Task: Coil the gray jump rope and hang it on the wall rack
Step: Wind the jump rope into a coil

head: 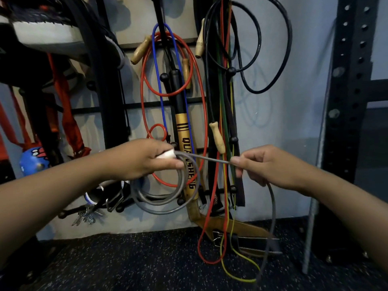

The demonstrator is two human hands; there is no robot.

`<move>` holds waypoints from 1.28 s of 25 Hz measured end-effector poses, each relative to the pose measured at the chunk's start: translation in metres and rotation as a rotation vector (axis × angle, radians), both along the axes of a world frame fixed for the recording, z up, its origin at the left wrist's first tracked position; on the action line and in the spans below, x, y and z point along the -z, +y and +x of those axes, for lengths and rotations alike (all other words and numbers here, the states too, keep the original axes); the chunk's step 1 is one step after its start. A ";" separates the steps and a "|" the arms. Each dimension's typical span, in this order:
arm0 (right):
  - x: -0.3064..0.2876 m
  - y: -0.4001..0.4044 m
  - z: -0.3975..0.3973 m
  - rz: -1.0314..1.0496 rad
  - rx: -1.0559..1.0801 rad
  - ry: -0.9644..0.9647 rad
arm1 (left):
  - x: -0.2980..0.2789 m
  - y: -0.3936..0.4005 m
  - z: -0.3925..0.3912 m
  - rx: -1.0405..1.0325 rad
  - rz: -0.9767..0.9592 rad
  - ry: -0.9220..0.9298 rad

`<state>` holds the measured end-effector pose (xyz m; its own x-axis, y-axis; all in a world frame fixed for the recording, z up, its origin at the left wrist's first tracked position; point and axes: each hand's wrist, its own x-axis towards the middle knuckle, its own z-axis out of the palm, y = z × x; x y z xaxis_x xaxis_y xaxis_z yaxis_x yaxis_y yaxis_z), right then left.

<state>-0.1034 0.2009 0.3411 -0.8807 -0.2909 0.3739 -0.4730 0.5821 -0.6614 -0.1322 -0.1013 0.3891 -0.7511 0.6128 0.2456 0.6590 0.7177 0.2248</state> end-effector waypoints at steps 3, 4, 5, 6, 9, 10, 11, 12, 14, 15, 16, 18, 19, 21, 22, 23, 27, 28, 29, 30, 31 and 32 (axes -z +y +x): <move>0.005 0.001 -0.003 -0.179 -0.051 -0.094 | 0.011 0.004 -0.002 0.056 0.684 -0.267; 0.009 -0.003 -0.003 -0.232 -0.094 -0.113 | 0.016 0.010 0.000 0.078 0.850 -0.288; 0.012 -0.009 -0.004 -0.266 -0.135 -0.119 | 0.020 0.018 0.001 0.095 0.983 -0.291; 0.015 -0.017 -0.005 -0.278 -0.156 -0.111 | 0.024 0.025 0.002 0.105 1.100 -0.295; 0.020 -0.041 -0.002 -0.323 -0.176 -0.092 | 0.029 0.048 0.005 0.076 1.474 -0.344; 0.021 -0.047 -0.001 -0.364 -0.206 -0.115 | 0.028 0.055 0.005 0.043 1.586 -0.332; 0.023 -0.053 0.002 -0.379 -0.232 -0.143 | 0.027 0.063 0.006 0.002 1.677 -0.308; 0.026 -0.060 0.006 -0.365 -0.241 -0.162 | 0.025 0.070 0.008 -0.033 1.757 -0.290; 0.032 -0.075 0.012 -0.358 -0.254 -0.153 | 0.022 0.086 0.012 -0.062 1.866 -0.299; 0.033 -0.082 0.013 -0.403 -0.271 -0.120 | 0.022 0.093 0.015 -0.069 1.877 -0.314; 0.033 -0.089 0.013 -0.473 -0.281 -0.083 | 0.023 0.099 0.017 -0.088 1.861 -0.320; 0.031 -0.095 0.013 -0.637 -0.251 -0.034 | 0.027 0.104 0.017 -0.154 1.802 -0.295; 0.030 -0.096 0.013 -0.703 -0.222 -0.025 | 0.029 0.104 0.018 -0.176 1.786 -0.287; 0.030 -0.098 0.013 -0.797 -0.186 -0.029 | 0.031 0.104 0.021 -0.205 1.791 -0.304; 0.031 -0.101 0.014 -0.842 -0.177 -0.038 | 0.032 0.104 0.024 -0.214 1.811 -0.319; 0.031 -0.103 0.014 -0.889 -0.168 -0.048 | 0.033 0.105 0.025 -0.219 1.830 -0.332; 0.032 -0.101 0.011 -0.940 -0.158 -0.070 | 0.039 0.104 0.030 -0.174 1.837 -0.398; 0.033 -0.098 0.010 -0.940 -0.149 -0.079 | 0.040 0.104 0.033 -0.154 1.808 -0.415; 0.033 -0.096 0.010 -0.941 -0.140 -0.091 | 0.041 0.102 0.035 -0.141 1.767 -0.416; 0.034 -0.094 0.010 -0.944 -0.143 -0.105 | 0.042 0.100 0.037 -0.119 1.727 -0.415; 0.034 -0.094 0.010 -0.944 -0.156 -0.124 | 0.044 0.097 0.037 -0.100 1.692 -0.407; 0.035 -0.093 0.010 -0.939 -0.171 -0.146 | 0.046 0.095 0.038 -0.082 1.670 -0.403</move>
